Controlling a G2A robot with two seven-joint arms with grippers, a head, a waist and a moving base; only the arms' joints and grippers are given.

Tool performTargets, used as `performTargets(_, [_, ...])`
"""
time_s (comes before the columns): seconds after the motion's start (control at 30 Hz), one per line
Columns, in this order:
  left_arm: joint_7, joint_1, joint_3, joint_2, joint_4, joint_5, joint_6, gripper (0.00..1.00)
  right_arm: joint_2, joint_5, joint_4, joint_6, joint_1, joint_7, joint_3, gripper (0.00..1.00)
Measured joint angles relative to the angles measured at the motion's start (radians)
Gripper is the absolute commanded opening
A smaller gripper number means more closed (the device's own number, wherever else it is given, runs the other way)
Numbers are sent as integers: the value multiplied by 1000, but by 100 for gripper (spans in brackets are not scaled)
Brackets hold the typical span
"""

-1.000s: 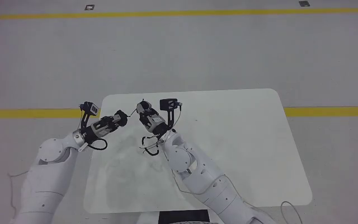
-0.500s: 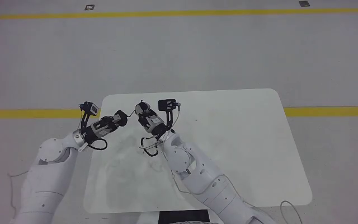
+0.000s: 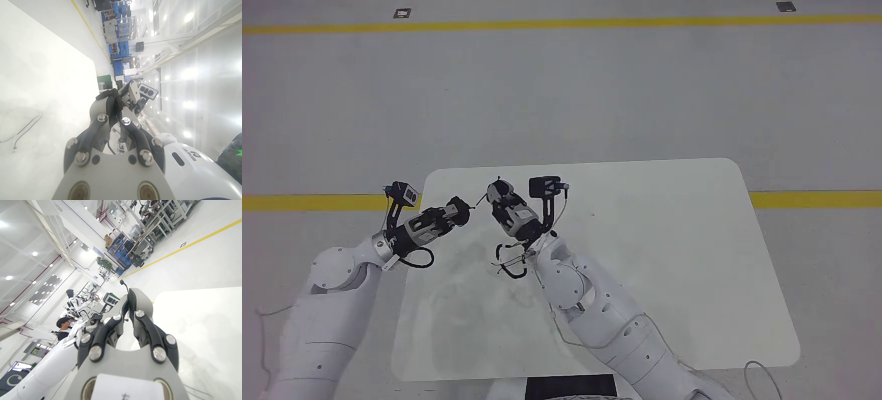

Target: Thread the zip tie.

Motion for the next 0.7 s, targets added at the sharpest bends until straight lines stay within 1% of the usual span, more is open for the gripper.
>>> performTargets(0.7, [0, 0, 0, 0, 0, 0, 0, 0, -3, 6, 20, 4, 9, 3, -10, 0])
